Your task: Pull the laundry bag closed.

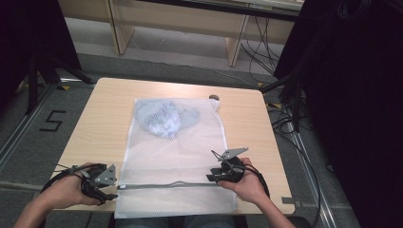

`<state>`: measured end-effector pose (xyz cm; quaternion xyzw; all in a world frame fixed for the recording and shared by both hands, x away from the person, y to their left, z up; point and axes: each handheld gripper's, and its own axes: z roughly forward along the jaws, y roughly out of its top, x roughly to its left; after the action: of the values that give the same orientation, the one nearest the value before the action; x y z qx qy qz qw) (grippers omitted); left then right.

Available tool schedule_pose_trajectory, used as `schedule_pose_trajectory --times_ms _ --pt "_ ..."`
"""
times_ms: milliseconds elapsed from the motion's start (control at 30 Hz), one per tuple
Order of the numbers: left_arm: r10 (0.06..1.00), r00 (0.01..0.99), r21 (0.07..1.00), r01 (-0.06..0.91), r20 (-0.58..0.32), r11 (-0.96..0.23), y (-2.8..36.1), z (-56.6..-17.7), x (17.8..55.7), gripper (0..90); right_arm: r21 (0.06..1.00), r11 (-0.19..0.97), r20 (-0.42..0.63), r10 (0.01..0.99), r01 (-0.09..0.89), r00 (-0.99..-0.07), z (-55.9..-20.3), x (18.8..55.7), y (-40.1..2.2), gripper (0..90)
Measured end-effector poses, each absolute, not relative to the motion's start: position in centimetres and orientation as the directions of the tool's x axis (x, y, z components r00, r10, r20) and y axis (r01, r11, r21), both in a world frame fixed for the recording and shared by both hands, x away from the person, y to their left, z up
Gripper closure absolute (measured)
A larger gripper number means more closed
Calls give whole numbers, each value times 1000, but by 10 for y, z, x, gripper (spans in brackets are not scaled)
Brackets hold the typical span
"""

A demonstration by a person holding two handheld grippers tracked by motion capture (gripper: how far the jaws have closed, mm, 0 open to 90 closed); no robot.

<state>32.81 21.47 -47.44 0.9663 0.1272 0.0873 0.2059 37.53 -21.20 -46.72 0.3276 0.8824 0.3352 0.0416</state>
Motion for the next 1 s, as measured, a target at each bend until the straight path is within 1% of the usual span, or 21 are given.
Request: schedule_pose_trajectory --times_ms 33,167,267,333,367,433,533,600,667,733,867,900,933,1000 --pt "279 953 419 207 118 -884 214 -474 328 445 598 570 157 606 563 -780 -465 374 -212 661" --pt "278 953 404 207 123 -891 212 -472 330 454 602 575 151 600 555 -785 -465 373 -211 645" --pt "241 962 391 175 126 -903 208 -470 334 455 603 576 148 599 552 -787 -464 373 -210 641" --pt "243 962 387 178 126 -905 207 -470 336 456 600 578 143 602 553 -785 -463 374 -209 641" --pt "217 968 371 156 129 -916 206 -468 340 456 620 566 146 597 544 -789 -462 374 -206 640" --pt "202 971 370 142 129 -918 204 -469 345 457 621 563 143 602 545 -786 -461 374 -204 640" --pt "189 974 346 136 125 -928 201 -470 351 474 600 575 155 598 556 -786 -458 372 -202 636" --pt "186 974 343 133 127 -930 199 -470 352 474 607 582 142 590 540 -795 -458 373 -202 635" --pt "168 978 335 119 121 -935 198 -469 353 479 601 574 159 597 557 -787 -458 372 -200 632" --pt "147 983 315 106 113 -943 197 -469 353 488 607 582 154 581 541 -799 -458 374 -200 628" --pt "135 985 288 99 107 -953 197 -472 353 500 608 574 159 589 548 -792 -459 374 -199 624" --pt "134 985 281 99 107 -955 197 -472 353 503 630 552 168 590 546 -790 -461 374 -197 624" --pt "133 985 281 99 106 -955 198 -473 353 507 612 564 168 593 555 -788 -460 373 -197 624" --pt "142 984 286 105 110 -952 200 -473 352 516 604 572 170 588 554 -791 -459 373 -197 624"
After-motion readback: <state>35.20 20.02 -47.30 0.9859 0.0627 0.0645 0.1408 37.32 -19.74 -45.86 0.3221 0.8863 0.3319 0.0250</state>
